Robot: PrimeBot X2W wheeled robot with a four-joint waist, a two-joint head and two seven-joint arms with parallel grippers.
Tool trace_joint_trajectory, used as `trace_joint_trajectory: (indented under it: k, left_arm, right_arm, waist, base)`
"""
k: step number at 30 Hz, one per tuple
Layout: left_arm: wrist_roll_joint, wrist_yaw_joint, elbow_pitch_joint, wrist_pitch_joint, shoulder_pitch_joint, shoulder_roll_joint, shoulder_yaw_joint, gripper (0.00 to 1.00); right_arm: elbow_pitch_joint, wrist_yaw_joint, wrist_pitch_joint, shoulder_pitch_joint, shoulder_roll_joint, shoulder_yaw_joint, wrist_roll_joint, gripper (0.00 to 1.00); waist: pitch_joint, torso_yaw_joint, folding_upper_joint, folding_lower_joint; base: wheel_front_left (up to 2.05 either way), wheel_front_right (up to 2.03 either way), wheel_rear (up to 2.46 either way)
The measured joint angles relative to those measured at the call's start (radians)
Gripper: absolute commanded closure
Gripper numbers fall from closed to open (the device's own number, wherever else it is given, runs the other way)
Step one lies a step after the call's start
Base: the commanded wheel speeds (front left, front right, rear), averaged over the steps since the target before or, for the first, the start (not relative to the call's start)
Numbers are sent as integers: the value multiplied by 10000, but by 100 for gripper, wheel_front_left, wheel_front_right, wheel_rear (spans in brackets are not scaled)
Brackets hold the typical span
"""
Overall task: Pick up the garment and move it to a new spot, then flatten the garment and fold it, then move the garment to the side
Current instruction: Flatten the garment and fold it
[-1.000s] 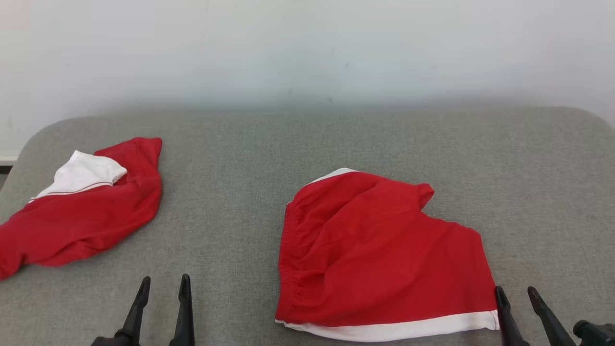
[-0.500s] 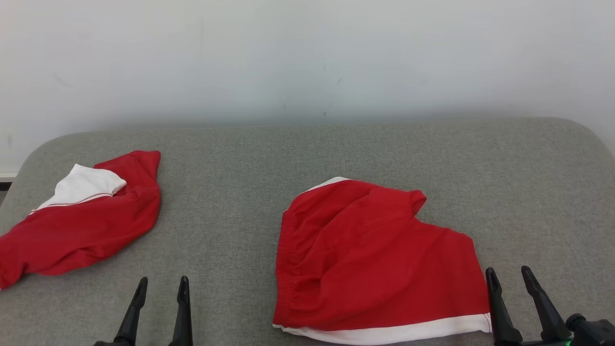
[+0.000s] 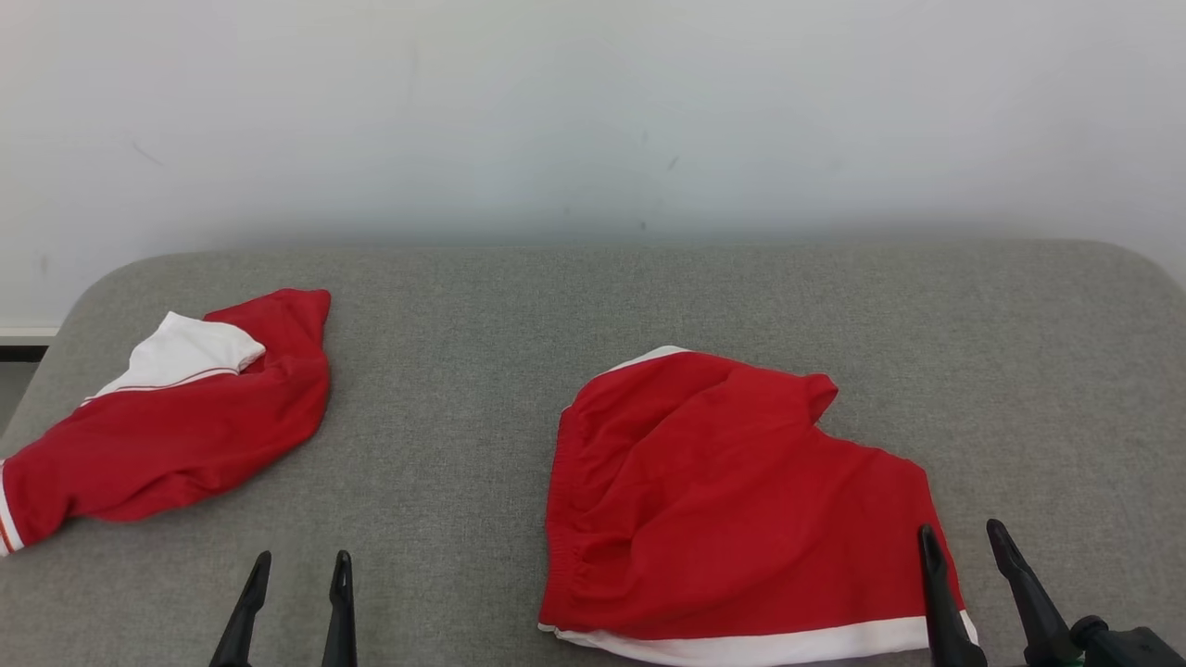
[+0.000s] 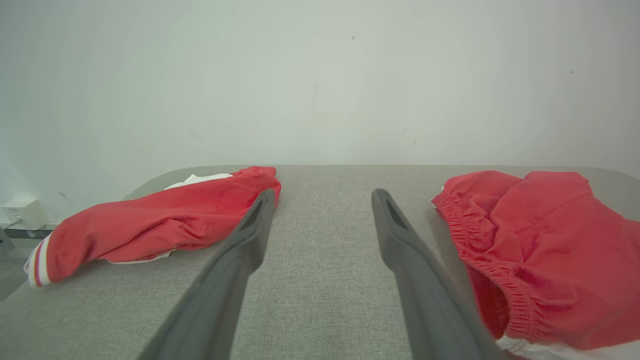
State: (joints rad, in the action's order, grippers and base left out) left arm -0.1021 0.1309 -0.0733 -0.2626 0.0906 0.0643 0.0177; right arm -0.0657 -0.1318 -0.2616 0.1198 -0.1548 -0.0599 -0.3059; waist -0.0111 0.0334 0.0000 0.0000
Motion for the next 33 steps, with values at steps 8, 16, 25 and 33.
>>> trace_joint_trajectory:
  k: [8, 16, 25, 33]
  left_arm:
    - [-40, 0, -8, 0, 80, 4, 50, 0]
    - [-102, 0, -23, 0, 77, 38, -117, 0]
    - [-715, 0, -1124, 0, -432, 909, -2842, 0]
    - [-1496, 2, -3041, 0, -1886, 1524, -5051, 0]
  right_arm:
    - [52, 0, 0, 12, 69, -36, 125, 0]
    - [10, 0, -2, -10, 63, -65, 161, 0]
    - [-1267, 0, -8, -340, -623, -138, -31, 0]
    - [-3181, 0, 188, -1193, -1212, -566, -366, 0]
  waist:
    - [-25, 35, 0, 0]
    - [13, -43, 0, 0]
    - [198, -182, 0, 0]
    - [667, -435, 1, 1]
  base:
    - [0, 0, 0]
    - [0, 0, 0]
    - [0, 0, 0]
    - [0, 0, 0]
